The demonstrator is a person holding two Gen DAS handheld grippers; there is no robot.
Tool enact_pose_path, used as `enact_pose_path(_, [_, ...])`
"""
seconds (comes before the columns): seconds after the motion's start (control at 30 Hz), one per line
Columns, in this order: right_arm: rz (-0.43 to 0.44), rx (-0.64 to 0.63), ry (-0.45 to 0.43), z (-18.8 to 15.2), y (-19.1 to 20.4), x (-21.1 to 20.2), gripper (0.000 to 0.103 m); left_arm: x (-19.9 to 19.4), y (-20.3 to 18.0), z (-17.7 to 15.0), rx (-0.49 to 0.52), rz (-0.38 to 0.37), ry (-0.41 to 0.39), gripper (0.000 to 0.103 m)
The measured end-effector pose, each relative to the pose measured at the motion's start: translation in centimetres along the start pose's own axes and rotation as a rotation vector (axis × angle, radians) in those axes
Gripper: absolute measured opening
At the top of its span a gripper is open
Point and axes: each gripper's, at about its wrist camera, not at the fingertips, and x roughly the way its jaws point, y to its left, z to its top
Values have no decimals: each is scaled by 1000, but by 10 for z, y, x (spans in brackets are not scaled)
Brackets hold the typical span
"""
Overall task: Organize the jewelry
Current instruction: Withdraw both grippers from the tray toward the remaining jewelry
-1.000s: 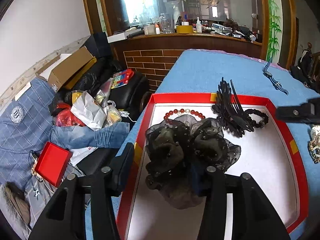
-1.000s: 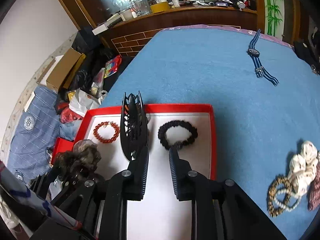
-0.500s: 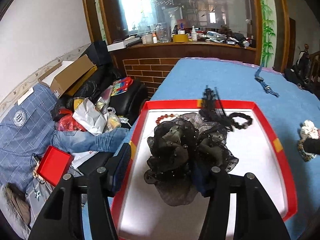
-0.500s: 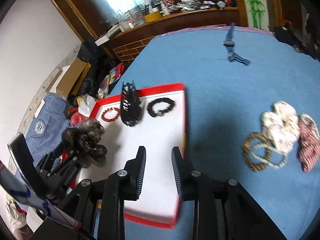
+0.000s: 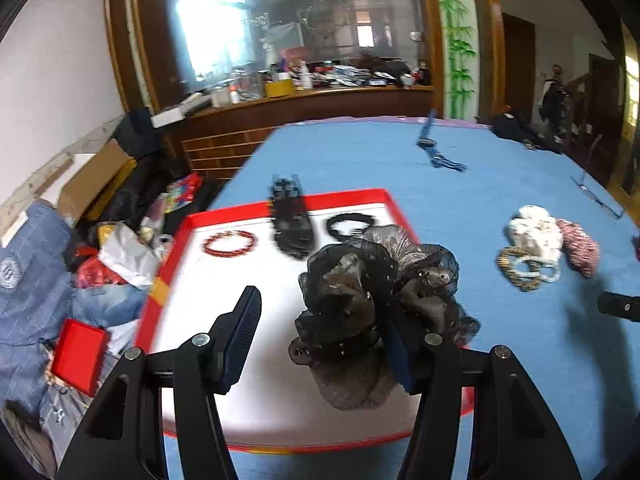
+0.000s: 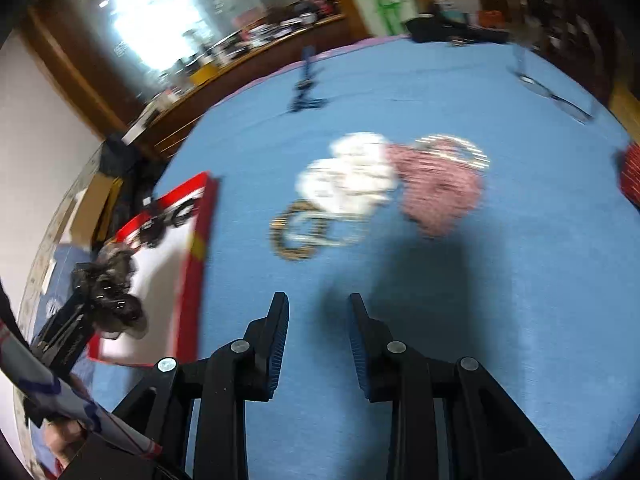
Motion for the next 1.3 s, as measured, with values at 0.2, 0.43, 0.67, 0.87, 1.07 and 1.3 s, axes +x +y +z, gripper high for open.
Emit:
enact_pose_path(0.2, [0,50,-43,-3,-35,-23,34,1,-10,1,-14,-39,26,57])
enact_pose_path(0.43, [18,81,-59,-10,-56,-34,34,23,43,9,-96,103,72,57])
enact_pose_path(0.67, [23,89,-74,-10,-60,-39,35,75,118,24,-272,71,380,94])
enact_pose_path(0.87, [33,106,-84,-9,-66,-42,35,88,147,41,-353,-108,564,94])
enact_pose_path(1.07, [44,114,-78,-9,-67,-41,36,60,160,60,-375,-122,485,94])
enact_pose_path(1.3, [30,129,-105,-8,-77,-52,36,40,98,79,-242,-160,390,94])
